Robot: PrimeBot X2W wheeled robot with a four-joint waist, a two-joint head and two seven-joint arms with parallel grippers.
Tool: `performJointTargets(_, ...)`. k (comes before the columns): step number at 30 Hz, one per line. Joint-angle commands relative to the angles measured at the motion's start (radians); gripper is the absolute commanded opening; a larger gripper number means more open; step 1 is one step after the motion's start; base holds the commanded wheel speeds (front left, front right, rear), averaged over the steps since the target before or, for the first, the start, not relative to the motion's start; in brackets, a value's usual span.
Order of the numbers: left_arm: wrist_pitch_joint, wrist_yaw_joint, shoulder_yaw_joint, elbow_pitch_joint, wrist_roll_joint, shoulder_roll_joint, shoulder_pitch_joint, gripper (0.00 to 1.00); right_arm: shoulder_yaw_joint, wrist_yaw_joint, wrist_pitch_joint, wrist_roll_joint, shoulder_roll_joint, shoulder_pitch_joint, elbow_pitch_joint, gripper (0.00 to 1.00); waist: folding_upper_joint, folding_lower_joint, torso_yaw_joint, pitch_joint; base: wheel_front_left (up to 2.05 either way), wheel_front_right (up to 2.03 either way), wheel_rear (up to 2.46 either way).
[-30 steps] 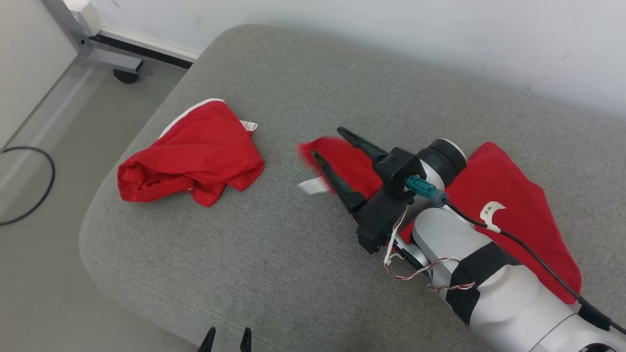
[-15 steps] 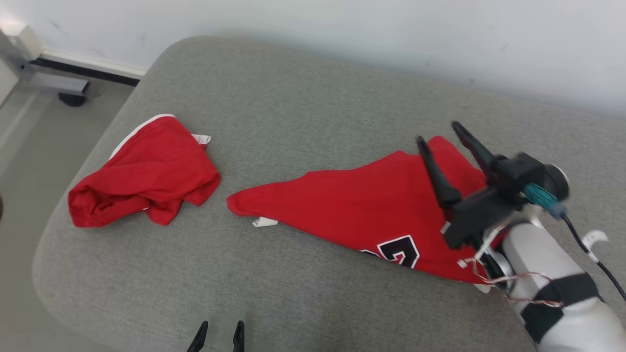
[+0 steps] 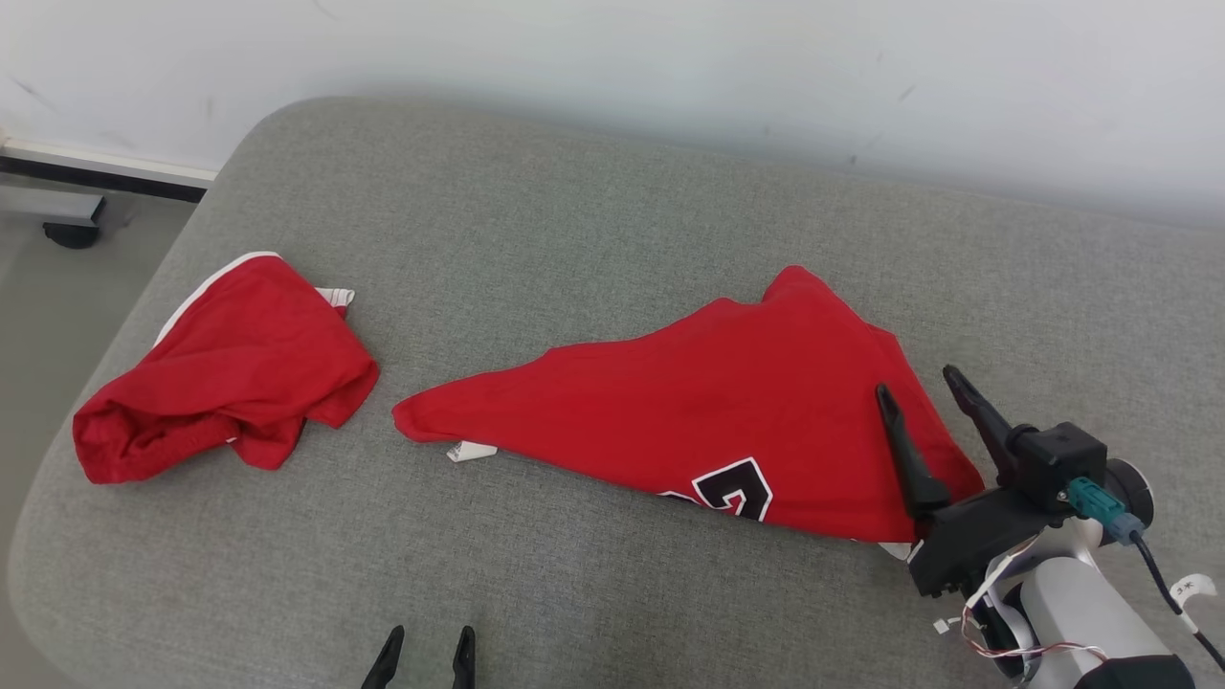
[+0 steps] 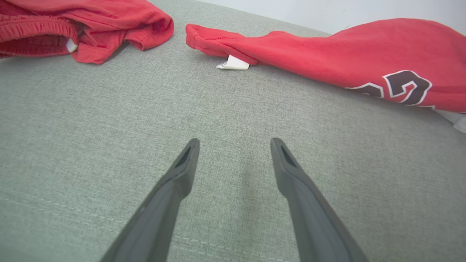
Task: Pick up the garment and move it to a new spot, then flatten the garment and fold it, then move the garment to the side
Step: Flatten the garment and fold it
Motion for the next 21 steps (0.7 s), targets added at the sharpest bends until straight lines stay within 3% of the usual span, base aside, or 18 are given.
performJointTargets(1,-0.003,-0.002,0.002,0.001,0.004,0.000,-0.011,1.00,0.002,0.001,0.000,-0.004,0.005,0.004,-0.004,1.00,-0.0001,0.0001,0.000,0.000,0.00,0.00,0.00)
performJointTargets(16,-0.003,-0.012,0.012,0.009,0.016,0.000,0.018,1.00,0.020,0.001,0.000,0.005,0.026,0.017,0.067,0.97,-0.0001,0.0001,0.006,-0.021,0.00,0.00,0.00)
performJointTargets(18,-0.003,-0.014,0.013,0.009,0.018,0.000,0.018,1.00,0.025,0.001,0.000,0.007,0.029,0.014,0.076,0.79,-0.0001,0.0001,0.005,-0.021,0.00,0.00,0.00)
performJointTargets(19,-0.003,-0.012,0.013,0.009,0.018,0.000,0.018,1.00,0.026,0.001,0.000,0.006,0.030,0.011,0.081,0.58,-0.0001,0.0001,0.006,-0.020,0.00,0.00,0.00)
performJointTargets(21,-0.003,-0.013,0.011,0.010,0.020,0.000,0.017,1.00,0.025,0.001,0.000,0.007,0.031,0.009,0.088,0.42,-0.0001,0.0001,0.007,-0.020,0.00,0.00,0.00)
